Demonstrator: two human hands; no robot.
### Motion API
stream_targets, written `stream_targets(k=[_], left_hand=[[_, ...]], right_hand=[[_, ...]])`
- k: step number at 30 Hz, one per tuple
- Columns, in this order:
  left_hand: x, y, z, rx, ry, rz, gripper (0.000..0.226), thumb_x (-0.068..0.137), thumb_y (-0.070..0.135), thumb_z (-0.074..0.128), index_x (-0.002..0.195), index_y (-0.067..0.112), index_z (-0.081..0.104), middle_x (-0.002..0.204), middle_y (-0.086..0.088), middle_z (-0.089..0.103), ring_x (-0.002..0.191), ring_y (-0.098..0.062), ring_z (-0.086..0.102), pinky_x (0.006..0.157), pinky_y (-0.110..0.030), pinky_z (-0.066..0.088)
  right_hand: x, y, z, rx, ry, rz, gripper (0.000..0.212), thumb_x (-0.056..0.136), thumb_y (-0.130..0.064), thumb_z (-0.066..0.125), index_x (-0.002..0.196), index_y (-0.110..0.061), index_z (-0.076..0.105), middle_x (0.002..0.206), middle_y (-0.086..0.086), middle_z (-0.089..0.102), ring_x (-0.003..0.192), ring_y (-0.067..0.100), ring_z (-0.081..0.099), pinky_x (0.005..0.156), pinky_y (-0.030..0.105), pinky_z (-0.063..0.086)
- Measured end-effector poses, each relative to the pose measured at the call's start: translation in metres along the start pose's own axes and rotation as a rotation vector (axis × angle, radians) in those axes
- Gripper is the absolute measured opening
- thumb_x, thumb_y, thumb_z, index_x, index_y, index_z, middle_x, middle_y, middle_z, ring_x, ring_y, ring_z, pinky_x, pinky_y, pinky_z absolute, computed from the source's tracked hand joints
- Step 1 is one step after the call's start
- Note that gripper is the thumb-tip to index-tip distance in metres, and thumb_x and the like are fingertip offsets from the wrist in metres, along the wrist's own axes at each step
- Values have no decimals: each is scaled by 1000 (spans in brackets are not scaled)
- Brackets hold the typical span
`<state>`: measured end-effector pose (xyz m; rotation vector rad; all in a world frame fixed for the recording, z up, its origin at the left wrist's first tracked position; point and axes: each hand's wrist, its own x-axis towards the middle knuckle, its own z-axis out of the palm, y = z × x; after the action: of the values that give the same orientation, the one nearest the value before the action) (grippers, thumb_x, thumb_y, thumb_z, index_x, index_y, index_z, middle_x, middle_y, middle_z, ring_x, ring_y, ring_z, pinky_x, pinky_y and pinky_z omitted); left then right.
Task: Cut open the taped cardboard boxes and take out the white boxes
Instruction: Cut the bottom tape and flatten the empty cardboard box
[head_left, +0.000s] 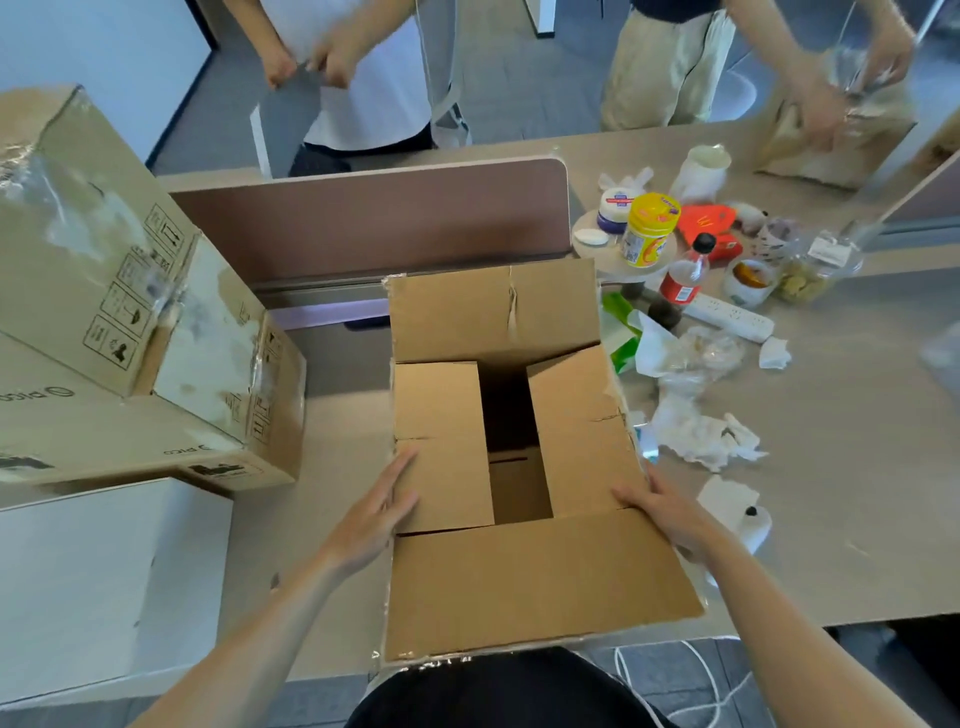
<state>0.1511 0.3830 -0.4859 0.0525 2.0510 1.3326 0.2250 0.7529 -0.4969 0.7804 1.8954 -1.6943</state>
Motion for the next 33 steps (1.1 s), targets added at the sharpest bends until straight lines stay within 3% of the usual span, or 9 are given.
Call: stream_targets(k=[3, 7, 9, 11, 15, 19, 23, 26, 33], left_hand=[[-11, 5, 7, -98, 1, -26, 52, 100, 47, 42, 142, 61, 14, 147, 21, 22, 125, -4, 39, 90, -29, 47], [-18, 8, -3, -159, -5, 26, 81, 72, 89, 48, 143, 64, 18, 152, 26, 24, 137, -12, 35, 110, -46, 39], [-21, 19, -17, -166, 42, 77, 58, 88, 79, 37, 142, 63, 24, 153, 20, 36, 131, -5, 47, 107, -35, 42], [-25, 36, -32, -191, 76, 145, 51, 99, 67, 30, 147, 50, 27, 147, 22, 44, 124, 11, 50, 106, -22, 38], [-31, 60, -55, -114, 212, 269, 49, 98, 68, 24, 146, 57, 25, 130, 18, 64, 125, 0, 55, 112, -43, 35], [-36, 79, -67, -408, 43, 407, 82, 89, 71, 50, 157, 39, 17, 152, -1, 48, 139, -23, 45, 112, -50, 35], [-36, 92, -75, -314, -26, 447, 115, 63, 54, 88, 154, 34, 20, 150, 15, 47, 134, -18, 51, 100, -39, 51], [-32, 101, -76, -111, 100, 457, 108, 60, 37, 84, 150, 41, 23, 131, 30, 53, 116, 0, 59, 88, -23, 54], [-15, 123, -82, -154, 370, 297, 36, 88, 52, 64, 115, 29, 58, 97, 8, 67, 94, -20, 65, 71, -25, 53]], right_hand=[[-11, -6, 5, 95, -48, 12, 58, 88, -33, 71, 139, -22, 47, 112, 4, 72, 98, 23, 71, 78, 34, 58], [-30, -28, 5, 131, -47, -12, 33, 97, -34, 57, 129, -35, 52, 110, 1, 70, 95, 19, 70, 76, 31, 56], [-37, -44, -2, 128, 14, -94, 19, 102, -33, 47, 110, -37, 63, 107, 0, 70, 85, 11, 70, 68, 22, 53], [-42, -62, -11, 175, 37, -176, 31, 104, -33, 42, 102, -31, 73, 108, 3, 72, 98, 15, 68, 80, 28, 52], [-47, -92, -23, 327, 7, -277, 58, 86, -69, 46, 134, -37, 55, 131, -1, 64, 123, 24, 57, 97, 49, 42], [-57, -130, -31, 258, -71, -478, 48, 94, -36, 47, 142, -39, 46, 134, -1, 62, 118, 25, 60, 94, 49, 44], [-61, -156, -32, 95, 10, -495, 68, 74, -34, 64, 139, -39, 43, 120, -11, 69, 105, 23, 68, 87, 49, 51], [-58, -167, -31, 93, 87, -504, 56, 76, -32, 72, 129, -34, 52, 108, -11, 72, 86, 21, 69, 78, 45, 51], [-49, -190, -9, 22, 87, -511, 22, 92, -30, 61, 113, -30, 70, 102, -9, 73, 88, 10, 69, 75, 26, 50]])
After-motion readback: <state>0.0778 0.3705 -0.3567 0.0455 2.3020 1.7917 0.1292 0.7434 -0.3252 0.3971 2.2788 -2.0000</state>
